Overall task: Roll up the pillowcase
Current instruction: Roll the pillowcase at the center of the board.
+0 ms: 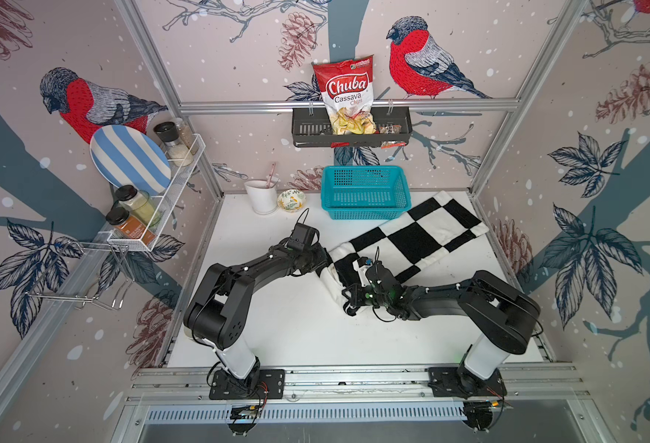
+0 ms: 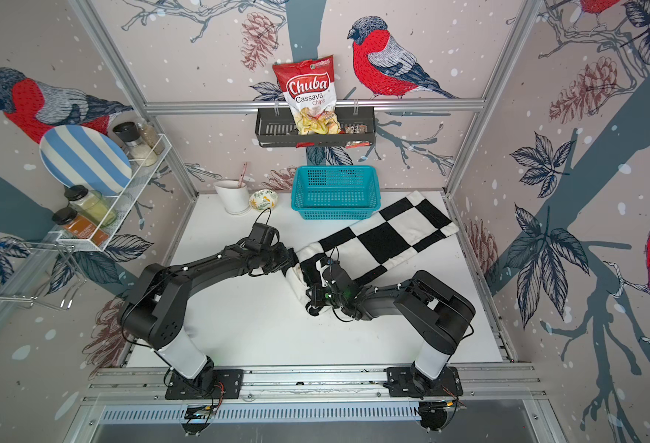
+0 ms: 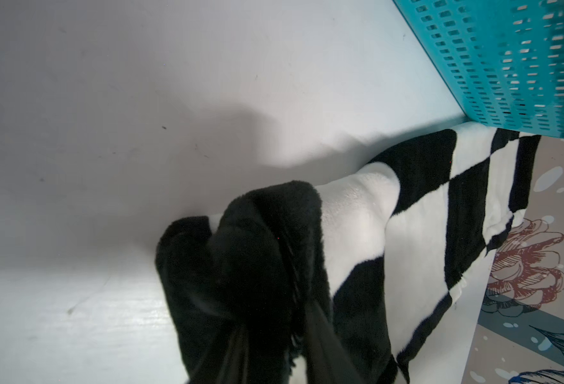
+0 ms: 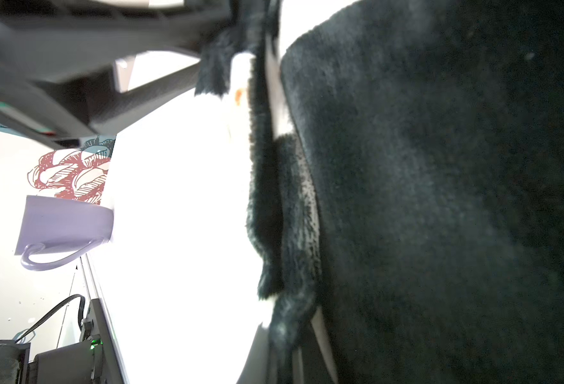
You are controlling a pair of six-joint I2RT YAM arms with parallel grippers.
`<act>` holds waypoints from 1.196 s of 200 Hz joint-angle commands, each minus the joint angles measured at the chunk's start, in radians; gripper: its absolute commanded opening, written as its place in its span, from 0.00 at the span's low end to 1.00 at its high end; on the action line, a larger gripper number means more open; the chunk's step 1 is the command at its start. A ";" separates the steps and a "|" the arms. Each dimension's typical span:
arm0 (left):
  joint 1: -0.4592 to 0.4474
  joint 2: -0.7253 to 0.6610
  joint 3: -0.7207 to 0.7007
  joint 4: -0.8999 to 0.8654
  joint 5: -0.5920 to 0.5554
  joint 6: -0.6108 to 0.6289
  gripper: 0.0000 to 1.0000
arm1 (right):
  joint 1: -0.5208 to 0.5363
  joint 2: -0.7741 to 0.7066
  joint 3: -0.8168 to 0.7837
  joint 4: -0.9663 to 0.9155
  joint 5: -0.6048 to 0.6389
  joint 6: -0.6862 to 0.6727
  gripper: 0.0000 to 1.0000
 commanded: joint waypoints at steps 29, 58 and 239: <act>-0.018 0.124 0.123 -0.085 -0.025 0.006 0.12 | -0.009 -0.022 0.008 -0.058 0.038 -0.034 0.15; -0.024 0.168 0.141 -0.095 -0.027 0.003 0.10 | -0.009 -0.092 0.036 -0.177 0.151 -0.082 0.50; -0.037 0.197 0.153 -0.087 -0.024 0.012 0.11 | 0.214 0.034 0.243 -0.468 0.584 -0.483 0.64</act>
